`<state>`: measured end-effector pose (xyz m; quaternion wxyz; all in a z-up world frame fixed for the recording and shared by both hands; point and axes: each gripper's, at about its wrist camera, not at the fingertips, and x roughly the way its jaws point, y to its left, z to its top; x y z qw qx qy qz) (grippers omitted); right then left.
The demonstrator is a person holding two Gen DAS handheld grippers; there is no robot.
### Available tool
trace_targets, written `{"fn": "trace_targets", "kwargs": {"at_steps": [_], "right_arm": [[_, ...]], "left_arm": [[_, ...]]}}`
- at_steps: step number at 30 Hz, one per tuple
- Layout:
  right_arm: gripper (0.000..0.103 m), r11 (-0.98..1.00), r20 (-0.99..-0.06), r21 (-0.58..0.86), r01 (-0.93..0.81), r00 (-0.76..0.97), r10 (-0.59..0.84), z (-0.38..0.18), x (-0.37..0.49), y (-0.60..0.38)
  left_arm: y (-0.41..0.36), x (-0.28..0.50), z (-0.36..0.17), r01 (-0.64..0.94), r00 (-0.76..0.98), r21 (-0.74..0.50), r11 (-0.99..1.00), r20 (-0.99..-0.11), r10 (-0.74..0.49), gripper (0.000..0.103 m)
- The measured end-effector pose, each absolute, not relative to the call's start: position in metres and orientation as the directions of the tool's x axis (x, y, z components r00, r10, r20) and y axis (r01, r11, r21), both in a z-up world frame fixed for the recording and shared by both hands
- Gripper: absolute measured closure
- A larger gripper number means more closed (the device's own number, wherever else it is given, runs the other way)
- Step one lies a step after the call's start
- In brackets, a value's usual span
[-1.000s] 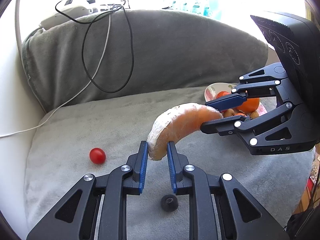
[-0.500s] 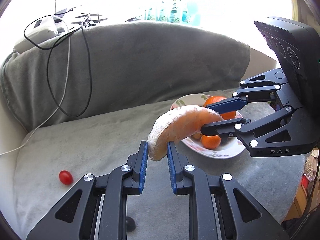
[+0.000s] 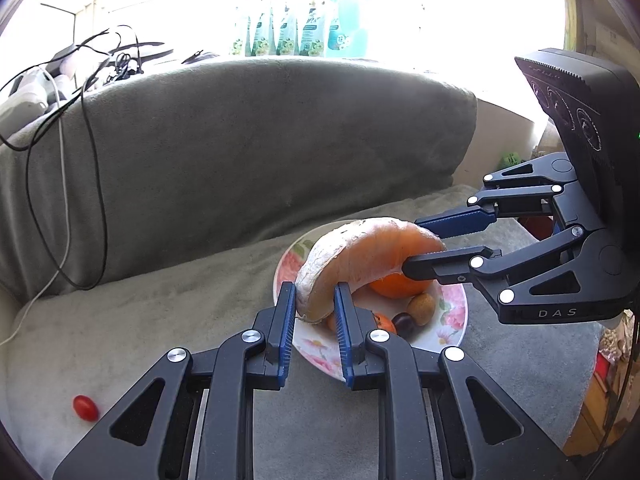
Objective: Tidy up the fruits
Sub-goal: 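Lift the pomelo with both tools and carry it onto the plate, then open both tools to release the pomelo and withdraw from the plate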
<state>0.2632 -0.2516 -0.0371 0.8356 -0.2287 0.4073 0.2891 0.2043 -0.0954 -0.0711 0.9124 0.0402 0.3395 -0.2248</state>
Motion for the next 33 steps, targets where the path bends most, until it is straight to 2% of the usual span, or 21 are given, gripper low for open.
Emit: {"fn": "trace_targets", "kwargs": {"at_steps": [16,18,19,25,27,31,32,33], "right_arm": [[0.072,0.778,-0.821,-0.129,-0.615,0.506,0.264,-0.045,0.264,-0.276],[0.058,0.777,-0.823,-0.124,-0.617,0.501,0.267,-0.045,0.264,-0.277],[0.056,0.779,-0.820,-0.125,-0.615,0.506,0.268,-0.044,0.263,-0.279],[0.055,0.786,-0.812,-0.129,-0.604,0.519,0.265,-0.043,0.257,-0.286],[0.055,0.789,-0.811,-0.126,-0.601,0.520,0.267,-0.042,0.255,-0.288],[0.054,0.795,-0.807,-0.110,-0.596,0.520,0.279,-0.039,0.252,-0.294],[0.052,0.798,-0.805,-0.106,-0.593,0.522,0.282,-0.037,0.250,-0.295],[0.045,0.800,-0.802,-0.104,-0.591,0.525,0.284,-0.036,0.249,-0.296]], "left_arm": [[-0.122,0.216,-0.081,0.462,0.633,-0.090,0.882,-0.663,-0.400,0.085],[-0.122,0.216,-0.080,0.457,0.639,-0.086,0.885,-0.661,-0.394,0.085],[-0.123,0.218,-0.080,0.456,0.641,-0.088,0.886,-0.658,-0.395,0.085],[-0.120,0.214,-0.079,0.450,0.648,-0.078,0.890,-0.657,-0.386,0.085],[-0.119,0.212,-0.078,0.447,0.651,-0.076,0.891,-0.656,-0.383,0.080],[-0.116,0.210,-0.076,0.448,0.653,-0.069,0.891,-0.656,-0.379,0.079],[-0.115,0.210,-0.075,0.447,0.654,-0.068,0.892,-0.655,-0.378,0.077],[-0.115,0.209,-0.074,0.445,0.656,-0.067,0.893,-0.654,-0.377,0.069]]}}
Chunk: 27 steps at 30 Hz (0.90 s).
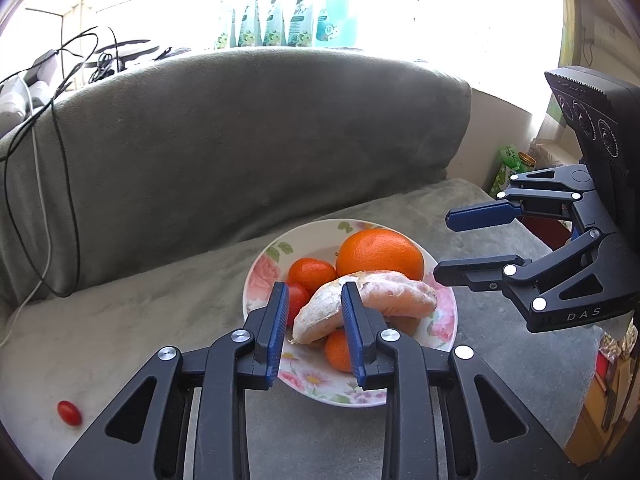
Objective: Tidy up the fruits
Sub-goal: 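Open both tools to release the pomelo and withdraw from the plate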
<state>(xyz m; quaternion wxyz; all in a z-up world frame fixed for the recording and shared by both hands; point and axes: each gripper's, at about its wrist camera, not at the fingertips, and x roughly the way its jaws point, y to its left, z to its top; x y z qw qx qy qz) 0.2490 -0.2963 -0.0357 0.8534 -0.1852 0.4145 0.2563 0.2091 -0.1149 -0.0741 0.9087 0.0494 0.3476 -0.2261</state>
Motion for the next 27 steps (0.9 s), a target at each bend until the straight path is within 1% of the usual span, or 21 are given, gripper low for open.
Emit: {"fn": "trace_targets", "kwargs": {"at_steps": [2,5,6,7,8,9,10,12,16,18,20,22,23,27], "right_arm": [[0.036,0.803,-0.793,-0.103,-0.586,0.536,0.289,-0.033,0.246,-0.298],[0.036,0.806,-0.786,-0.095,-0.584,0.541,0.299,-0.030,0.241,-0.299],[0.034,0.808,-0.783,-0.096,-0.581,0.546,0.299,-0.029,0.240,-0.299],[0.032,0.811,-0.780,-0.095,-0.577,0.550,0.299,-0.029,0.238,-0.300],[0.026,0.814,-0.777,-0.093,-0.574,0.553,0.301,-0.028,0.237,-0.301],[0.022,0.816,-0.774,-0.089,-0.571,0.555,0.304,-0.028,0.235,-0.302],[0.021,0.818,-0.772,-0.086,-0.569,0.557,0.306,-0.028,0.233,-0.303],[0.021,0.822,-0.770,-0.082,-0.563,0.560,0.307,-0.027,0.229,-0.304],[0.020,0.830,-0.765,-0.068,-0.553,0.563,0.312,-0.027,0.223,-0.307],[0.017,0.833,-0.762,-0.065,-0.550,0.566,0.314,-0.027,0.219,-0.308],[0.012,0.836,-0.756,-0.062,-0.545,0.573,0.318,-0.026,0.217,-0.308],[0.011,0.840,-0.748,-0.050,-0.541,0.577,0.328,-0.024,0.214,-0.309],[0.011,0.840,-0.746,-0.044,-0.541,0.577,0.332,-0.024,0.213,-0.309],[0.011,0.840,-0.740,-0.041,-0.541,0.581,0.339,-0.023,0.208,-0.308]], "left_arm": [[-0.114,0.207,-0.073,0.445,0.658,-0.070,0.893,-0.650,-0.379,0.061],[-0.114,0.203,-0.071,0.447,0.663,-0.061,0.892,-0.647,-0.377,0.060],[-0.114,0.201,-0.070,0.448,0.664,-0.058,0.892,-0.647,-0.376,0.058],[-0.113,0.200,-0.070,0.450,0.665,-0.057,0.891,-0.645,-0.376,0.058],[-0.113,0.199,-0.069,0.449,0.667,-0.054,0.892,-0.643,-0.375,0.057],[-0.112,0.197,-0.068,0.449,0.669,-0.052,0.892,-0.642,-0.374,0.056],[-0.112,0.196,-0.067,0.449,0.670,-0.051,0.892,-0.641,-0.374,0.056],[-0.112,0.193,-0.066,0.445,0.675,-0.048,0.894,-0.638,-0.371,0.049],[-0.110,0.189,-0.064,0.440,0.679,-0.049,0.897,-0.635,-0.368,0.046],[-0.110,0.187,-0.064,0.438,0.681,-0.049,0.898,-0.633,-0.367,0.041],[-0.109,0.185,-0.063,0.435,0.684,-0.050,0.899,-0.632,-0.366,0.040],[-0.107,0.184,-0.063,0.431,0.686,-0.050,0.901,-0.631,-0.363,0.037],[-0.107,0.183,-0.063,0.427,0.688,-0.051,0.903,-0.629,-0.361,0.033],[-0.102,0.180,-0.061,0.418,0.694,-0.053,0.907,-0.625,-0.356,0.033]]}}
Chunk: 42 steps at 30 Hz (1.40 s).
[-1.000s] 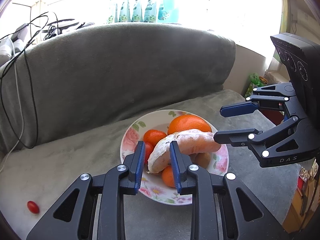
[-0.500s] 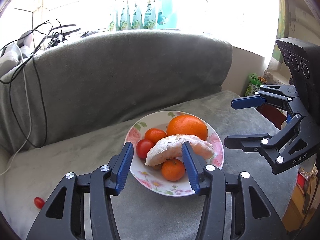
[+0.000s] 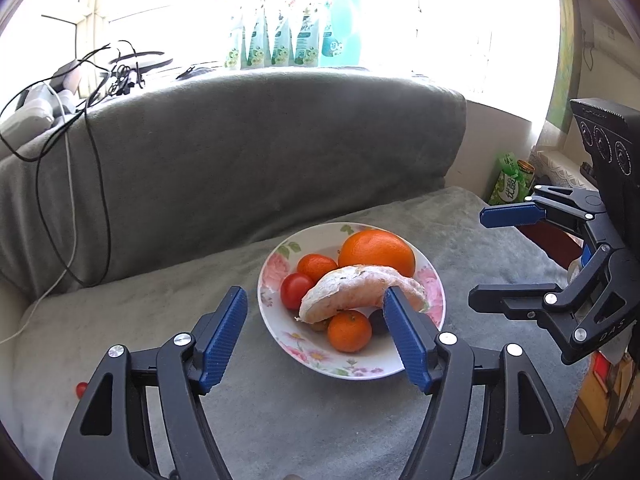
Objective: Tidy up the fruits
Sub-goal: 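Move the left tool toward the red cherry tomato while the right tool approaches the dark plum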
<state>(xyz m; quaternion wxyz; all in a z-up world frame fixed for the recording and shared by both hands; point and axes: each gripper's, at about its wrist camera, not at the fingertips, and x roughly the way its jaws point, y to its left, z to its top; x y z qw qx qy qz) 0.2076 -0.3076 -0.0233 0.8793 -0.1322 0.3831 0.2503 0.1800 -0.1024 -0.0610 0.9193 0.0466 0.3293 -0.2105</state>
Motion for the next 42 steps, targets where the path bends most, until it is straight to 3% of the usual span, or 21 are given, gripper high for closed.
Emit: {"fn": "trace_targets", "kwargs": {"at_steps": [20,42], "right_arm": [[0.003,0.836,-0.708,0.020,-0.549,0.582,0.400,-0.024,0.185,-0.271],[0.003,0.757,-0.689,0.128,-0.641,0.491,0.532,-0.034,0.173,-0.198]], "left_arm": [[-0.060,0.167,-0.055,0.355,0.721,-0.082,0.931,-0.611,-0.329,0.032],[0.073,0.153,-0.071,0.104,0.760,-0.152,0.983,-0.626,-0.177,0.032]]}}
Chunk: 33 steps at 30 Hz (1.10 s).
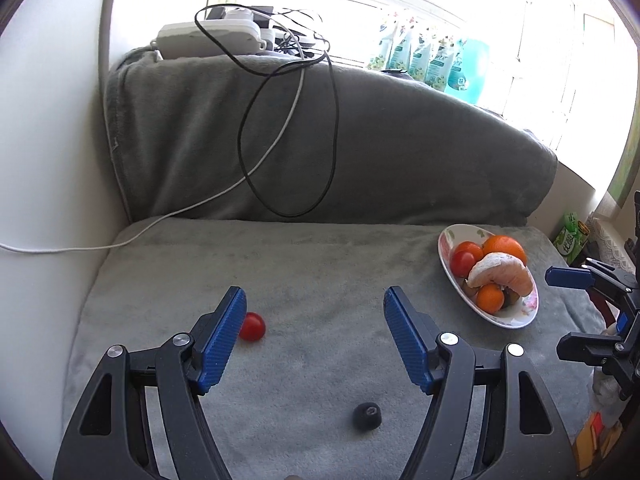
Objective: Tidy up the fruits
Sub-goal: 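Move the left tool toward the red cherry tomato while the right tool approaches the dark plum, then close the left tool on the cherry tomato while the right tool grasps the plum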
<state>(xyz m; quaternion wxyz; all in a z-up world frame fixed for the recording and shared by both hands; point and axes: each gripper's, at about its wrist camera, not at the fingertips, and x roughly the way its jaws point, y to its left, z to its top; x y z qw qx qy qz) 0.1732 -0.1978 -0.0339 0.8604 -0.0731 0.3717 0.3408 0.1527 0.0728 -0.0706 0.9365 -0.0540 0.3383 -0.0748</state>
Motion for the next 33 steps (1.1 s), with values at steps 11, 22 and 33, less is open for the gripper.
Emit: {"fn": "trace_targets", "kwargs": {"at_steps": [11,22,33], "right_arm": [[0.021,0.687,-0.712,0.124,-0.716,0.418,0.564,-0.055,0.164,-0.149],[0.039,0.646,-0.750,0.149,-0.749,0.340,0.567,-0.077,0.165,-0.120],[0.059,0.608,-0.793,0.161,-0.778,0.265,0.549,-0.103,0.164,-0.094]], "left_arm": [[0.093,0.158,-0.100,0.060,0.727,-0.171,0.983,-0.668,-0.161,0.040],[0.103,0.170,-0.117,0.037,0.700,-0.207,0.978,-0.693,-0.174,0.053],[0.107,0.181,-0.131,0.022,0.676,-0.229,0.973,-0.714,-0.183,0.061]]}}
